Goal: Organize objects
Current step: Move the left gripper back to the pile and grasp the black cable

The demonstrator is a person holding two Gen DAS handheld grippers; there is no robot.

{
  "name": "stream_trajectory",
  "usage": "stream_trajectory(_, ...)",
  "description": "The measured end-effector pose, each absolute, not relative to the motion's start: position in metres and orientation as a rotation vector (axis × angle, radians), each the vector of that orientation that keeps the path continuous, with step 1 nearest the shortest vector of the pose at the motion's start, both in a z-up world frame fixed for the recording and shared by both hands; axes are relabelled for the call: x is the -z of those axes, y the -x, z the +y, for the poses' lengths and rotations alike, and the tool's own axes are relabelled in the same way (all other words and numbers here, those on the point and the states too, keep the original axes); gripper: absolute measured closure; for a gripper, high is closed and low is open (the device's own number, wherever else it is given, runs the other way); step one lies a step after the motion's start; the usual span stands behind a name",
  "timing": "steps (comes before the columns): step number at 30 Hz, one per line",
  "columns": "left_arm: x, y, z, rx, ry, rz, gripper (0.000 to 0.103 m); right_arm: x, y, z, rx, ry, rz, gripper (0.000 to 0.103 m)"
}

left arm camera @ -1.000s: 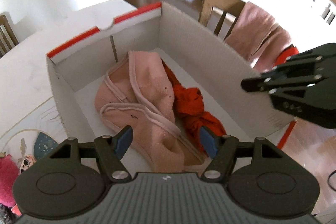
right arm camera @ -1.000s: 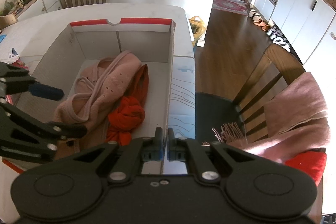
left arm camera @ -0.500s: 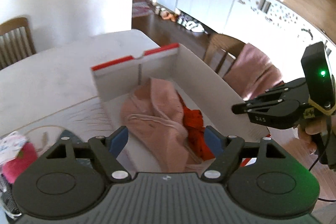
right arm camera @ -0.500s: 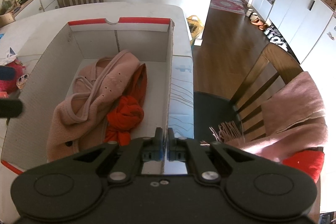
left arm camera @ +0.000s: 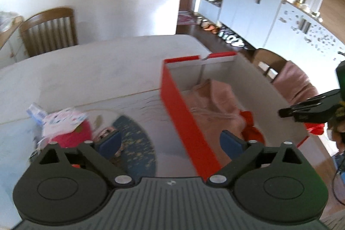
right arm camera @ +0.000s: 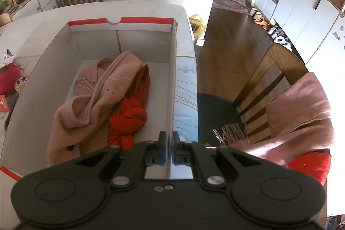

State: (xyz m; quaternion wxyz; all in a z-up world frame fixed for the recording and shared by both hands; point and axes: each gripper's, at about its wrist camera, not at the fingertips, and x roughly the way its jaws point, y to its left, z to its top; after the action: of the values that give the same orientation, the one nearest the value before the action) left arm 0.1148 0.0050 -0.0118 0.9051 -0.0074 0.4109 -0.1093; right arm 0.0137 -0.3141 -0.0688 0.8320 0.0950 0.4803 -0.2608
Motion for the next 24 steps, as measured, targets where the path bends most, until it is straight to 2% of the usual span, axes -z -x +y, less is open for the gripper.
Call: stream_trajectory(24, 0.113, -0.074, 0.125, -0.116, 0.198, 0.966, 0.002, 0.071, -0.015, -0.309, 0.578, -0.194, 1.026, 0.096)
